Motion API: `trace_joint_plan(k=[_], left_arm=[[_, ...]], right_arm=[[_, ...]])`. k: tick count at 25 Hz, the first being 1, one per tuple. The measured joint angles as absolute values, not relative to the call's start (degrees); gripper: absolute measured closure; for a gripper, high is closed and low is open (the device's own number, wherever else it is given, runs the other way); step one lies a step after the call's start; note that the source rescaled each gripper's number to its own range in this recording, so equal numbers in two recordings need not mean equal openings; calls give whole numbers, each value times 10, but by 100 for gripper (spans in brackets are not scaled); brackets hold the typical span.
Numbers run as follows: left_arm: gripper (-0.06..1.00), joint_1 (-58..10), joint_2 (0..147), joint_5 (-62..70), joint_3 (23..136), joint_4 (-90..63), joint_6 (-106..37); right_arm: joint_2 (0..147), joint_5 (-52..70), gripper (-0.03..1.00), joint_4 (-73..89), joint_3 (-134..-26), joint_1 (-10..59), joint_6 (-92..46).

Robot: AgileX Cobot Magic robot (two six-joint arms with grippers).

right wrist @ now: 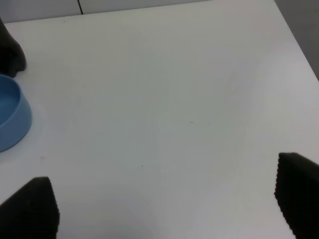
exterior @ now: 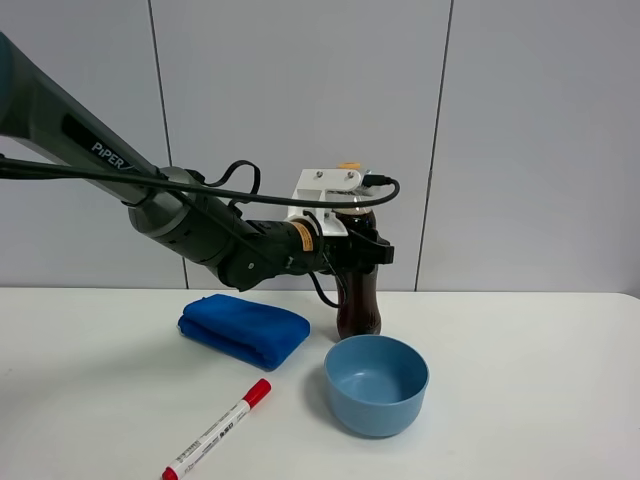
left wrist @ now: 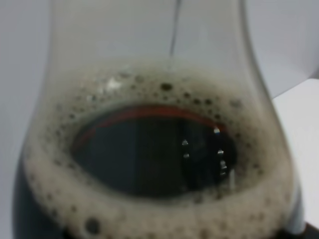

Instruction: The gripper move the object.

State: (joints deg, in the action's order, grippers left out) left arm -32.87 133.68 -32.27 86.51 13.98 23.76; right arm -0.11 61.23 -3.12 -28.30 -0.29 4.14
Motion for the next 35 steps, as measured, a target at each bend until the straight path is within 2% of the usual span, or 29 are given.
trace_joint_plan(k=[15, 20, 28, 30, 33, 35], left_arm=[[94, -329, 1337, -328, 865, 140, 238], [77, -329, 1331, -366, 871, 137, 255], [71, -330, 1328, -369, 873, 138, 257], [59, -330, 1328, -369, 873, 138, 257], [23, -330, 1328, -369, 873, 138, 257], [5, -330, 1328, -369, 873, 139, 262]], right_arm=[[-1, 612, -3, -31, -283, -3, 41], [-1, 612, -3, -31, -283, -3, 41], [-1, 612, -3, -31, -283, -3, 41], [-1, 612, -3, -31, -283, -3, 41], [-1, 612, -3, -31, -283, -3, 41], [-1, 612, -3, -31, -283, -3, 41]])
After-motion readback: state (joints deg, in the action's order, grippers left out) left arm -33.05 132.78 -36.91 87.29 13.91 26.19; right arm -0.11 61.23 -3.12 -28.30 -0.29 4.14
